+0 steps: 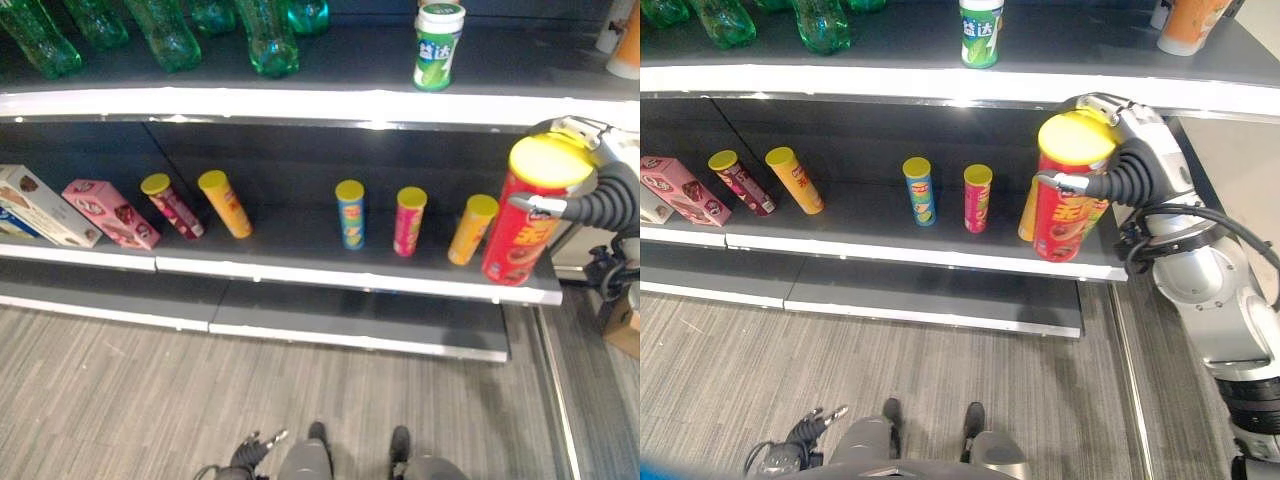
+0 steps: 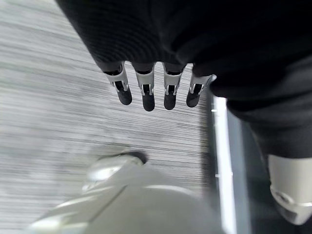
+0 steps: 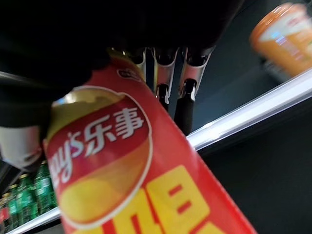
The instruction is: Put the goods on the table back onto the shelves and tidy them up.
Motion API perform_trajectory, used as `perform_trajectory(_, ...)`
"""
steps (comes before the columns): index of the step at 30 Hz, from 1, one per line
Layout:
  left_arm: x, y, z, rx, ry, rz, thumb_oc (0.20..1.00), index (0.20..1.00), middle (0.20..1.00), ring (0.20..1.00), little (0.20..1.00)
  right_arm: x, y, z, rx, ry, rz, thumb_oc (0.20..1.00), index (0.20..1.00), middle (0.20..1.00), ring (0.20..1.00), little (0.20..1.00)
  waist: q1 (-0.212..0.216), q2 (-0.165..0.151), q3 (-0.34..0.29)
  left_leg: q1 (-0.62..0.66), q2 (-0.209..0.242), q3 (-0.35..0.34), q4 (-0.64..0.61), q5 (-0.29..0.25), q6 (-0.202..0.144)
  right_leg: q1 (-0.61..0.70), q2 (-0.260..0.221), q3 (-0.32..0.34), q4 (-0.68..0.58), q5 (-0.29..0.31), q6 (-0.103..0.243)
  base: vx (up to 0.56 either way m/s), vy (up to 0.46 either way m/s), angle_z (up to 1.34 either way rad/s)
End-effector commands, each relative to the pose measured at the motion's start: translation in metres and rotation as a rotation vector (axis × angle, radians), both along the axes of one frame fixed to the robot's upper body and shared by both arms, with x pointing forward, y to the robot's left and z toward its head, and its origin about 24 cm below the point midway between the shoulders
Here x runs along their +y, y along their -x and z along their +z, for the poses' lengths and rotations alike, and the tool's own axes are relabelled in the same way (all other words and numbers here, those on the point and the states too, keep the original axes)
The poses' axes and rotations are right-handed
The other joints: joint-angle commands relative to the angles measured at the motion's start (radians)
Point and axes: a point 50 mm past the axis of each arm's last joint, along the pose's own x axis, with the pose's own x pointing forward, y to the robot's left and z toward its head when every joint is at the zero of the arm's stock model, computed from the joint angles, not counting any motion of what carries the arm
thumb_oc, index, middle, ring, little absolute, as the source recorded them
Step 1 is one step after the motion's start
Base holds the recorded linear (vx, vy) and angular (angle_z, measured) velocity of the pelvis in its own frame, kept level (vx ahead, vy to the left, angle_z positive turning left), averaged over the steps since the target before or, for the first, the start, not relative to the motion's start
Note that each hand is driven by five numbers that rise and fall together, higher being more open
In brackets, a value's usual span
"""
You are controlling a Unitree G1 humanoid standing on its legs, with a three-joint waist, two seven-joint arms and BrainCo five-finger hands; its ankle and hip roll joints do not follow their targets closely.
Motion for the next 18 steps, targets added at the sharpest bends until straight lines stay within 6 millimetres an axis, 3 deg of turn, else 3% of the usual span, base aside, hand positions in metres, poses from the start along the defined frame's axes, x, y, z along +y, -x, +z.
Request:
perform_trajectory(1, 0.026, -0.014, 0.013, -0.062, -0.105, -0.022, 1.0, 1.0, 1.0, 1.0, 1.0, 0.008, 0.005, 0.014, -0.071, 0.029, 0.048, 0.2, 0.2, 0.2, 0.2, 0.2, 0.001, -0.012, -0.067, 0.042, 0.1, -0.031, -0.104, 0.071, -0.019, 0.021, -0.085, 0.017, 0.051, -0.168, 0.154, 0.17, 0.315, -0.1)
perform_trajectory(3, 0.028, -0.015, 0.014, -0.054, -0.123, -0.026, 1.0, 1.0, 1.0, 1.0, 1.0, 0.007, 0.004, 0.012, -0.068, 0.035, 0.037, 0.2, 0.2, 0.2, 0.2, 0.2, -0.006, 0.006, -0.078, 0.032, 0.143, -0.017, -0.163, 0.134, -0.048, 0.038, -0.111, 0.014, 0.05, -0.18, 0.175, 0.2, 0.37, -0.06)
perform_trajectory(5, 0.028, -0.01, 0.012, -0.041, -0.123, -0.032, 1.0, 1.0, 1.0, 1.0, 1.0, 0.009, 0.006, 0.011, -0.064, 0.039, 0.043, 0.2, 0.2, 0.2, 0.2, 0.2, -0.008, 0.033, -0.099, 0.064, 0.138, -0.01, -0.201, 0.111, -0.066, 0.045, -0.131, 0.024, 0.059, -0.179, 0.196, 0.23, 0.406, -0.05)
perform_trajectory(7, 0.026, -0.008, 0.01, -0.026, -0.127, -0.044, 1.0, 1.0, 1.0, 1.0, 1.0, 0.009, 0.005, 0.008, -0.064, 0.029, 0.03, 0.2, 0.2, 0.2, 0.2, 0.2, -0.01, 0.043, -0.108, 0.066, 0.101, -0.01, -0.179, 0.071, -0.064, 0.049, -0.185, 0.026, 0.069, -0.155, 0.219, 0.18, 0.41, -0.12)
perform_trajectory(10, 0.029, -0.009, 0.012, -0.015, -0.157, -0.106, 1.0, 1.0, 1.0, 1.0, 1.0, 0.01, 0.0, 0.002, -0.044, 0.03, 0.01, 0.2, 0.2, 0.2, 0.2, 0.2, -0.009, 0.038, -0.1, 0.059, 0.023, 0.027, -0.12, 0.004, -0.023, 0.023, -0.276, 0.048, 0.111, -0.096, 0.245, 0.13, 0.412, -0.1)
perform_trajectory(12, 0.038, -0.001, 0.012, 0.012, -0.183, -0.109, 1.0, 1.0, 1.0, 1.0, 1.0, 0.02, -0.007, -0.001, -0.033, 0.037, 0.031, 0.2, 0.2, 0.2, 0.2, 0.2, 0.005, 0.046, -0.091, 0.086, -0.038, 0.079, -0.128, -0.03, 0.029, -0.053, -0.335, 0.052, 0.193, -0.045, 0.243, 0.08, 0.466, 0.03)
perform_trajectory(16, 0.044, 0.004, 0.013, 0.029, -0.195, -0.1, 1.0, 1.0, 1.0, 1.0, 1.0, 0.028, -0.012, -0.002, -0.03, 0.054, 0.05, 0.2, 0.2, 0.2, 0.2, 0.2, 0.013, 0.054, -0.077, 0.12, -0.068, 0.114, -0.156, -0.035, 0.057, -0.095, -0.365, 0.019, 0.257, -0.006, 0.227, 0.03, 0.278, -0.45)
perform_trajectory(17, 0.047, 0.008, 0.012, 0.045, -0.202, -0.096, 1.0, 1.0, 1.0, 1.0, 1.0, 0.033, -0.014, -0.007, -0.01, 0.052, 0.07, 0.2, 0.2, 0.2, 0.2, 0.2, 0.009, 0.064, -0.069, 0.14, -0.075, 0.125, -0.178, -0.036, 0.065, -0.116, -0.353, 0.0, 0.314, -0.013, 0.212, 0.04, 0.215, -0.34)
perform_trajectory(18, 0.047, 0.008, 0.012, 0.045, -0.199, -0.089, 1.0, 1.0, 1.0, 1.0, 1.0, 0.035, -0.014, -0.009, -0.002, 0.062, 0.072, 0.2, 0.2, 0.2, 0.2, 0.2, 0.003, 0.066, -0.059, 0.158, -0.078, 0.124, -0.192, -0.036, 0.068, -0.128, -0.321, 0.023, 0.331, -0.029, 0.205, 0.06, 0.256, -0.18)
